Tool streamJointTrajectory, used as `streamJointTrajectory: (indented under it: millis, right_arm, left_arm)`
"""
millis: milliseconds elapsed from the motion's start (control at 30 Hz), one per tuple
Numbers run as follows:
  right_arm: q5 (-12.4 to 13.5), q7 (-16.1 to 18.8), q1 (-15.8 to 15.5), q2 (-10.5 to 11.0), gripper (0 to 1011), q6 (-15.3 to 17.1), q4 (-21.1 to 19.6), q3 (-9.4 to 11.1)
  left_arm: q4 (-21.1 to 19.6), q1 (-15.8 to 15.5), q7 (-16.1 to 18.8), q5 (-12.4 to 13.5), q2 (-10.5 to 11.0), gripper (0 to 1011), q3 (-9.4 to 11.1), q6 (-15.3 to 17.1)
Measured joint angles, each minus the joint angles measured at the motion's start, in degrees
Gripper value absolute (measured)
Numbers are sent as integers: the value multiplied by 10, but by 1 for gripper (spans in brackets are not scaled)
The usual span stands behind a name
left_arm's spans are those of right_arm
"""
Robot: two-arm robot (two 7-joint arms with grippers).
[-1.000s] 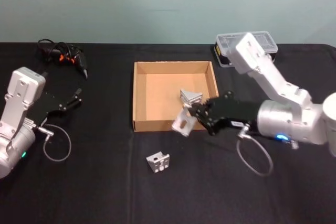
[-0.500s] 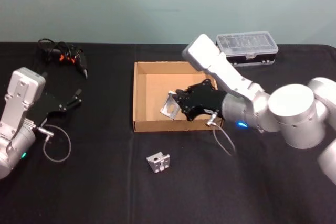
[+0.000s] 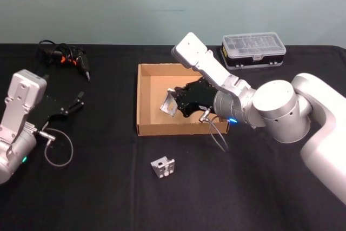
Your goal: Use one hand to pick up the angle iron from the table and place it into the box.
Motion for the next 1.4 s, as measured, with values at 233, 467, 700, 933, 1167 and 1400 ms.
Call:
streamJointTrajectory:
  millis: [233, 467, 700, 933, 1167, 1400]
  right_arm:
    - [-11, -1, 9, -16, 64, -1, 30, 4]
    - [-24, 0, 15, -30, 64, -5, 62, 6]
    - [-34, 4, 15, -36, 64, -10, 77, 7]
    - [-40, 12, 12, -41, 100, -12, 84, 13]
    - [-47, 16, 7, -45, 311, -13, 87, 20]
    - [-49, 11, -4, -44, 529, -20, 76, 39]
  left_arm:
    - [0, 0, 0, 0, 0, 1000, 0, 0]
    - [0, 0, 0, 0, 0, 1000, 0, 0]
    - [0, 0, 0, 0, 0, 1000, 0, 0]
    - [0, 0, 0, 0, 0, 1000, 0, 0]
    - [0, 0, 0, 0, 0, 1000, 0, 0]
    - [0, 0, 0, 0, 0, 1000, 0, 0]
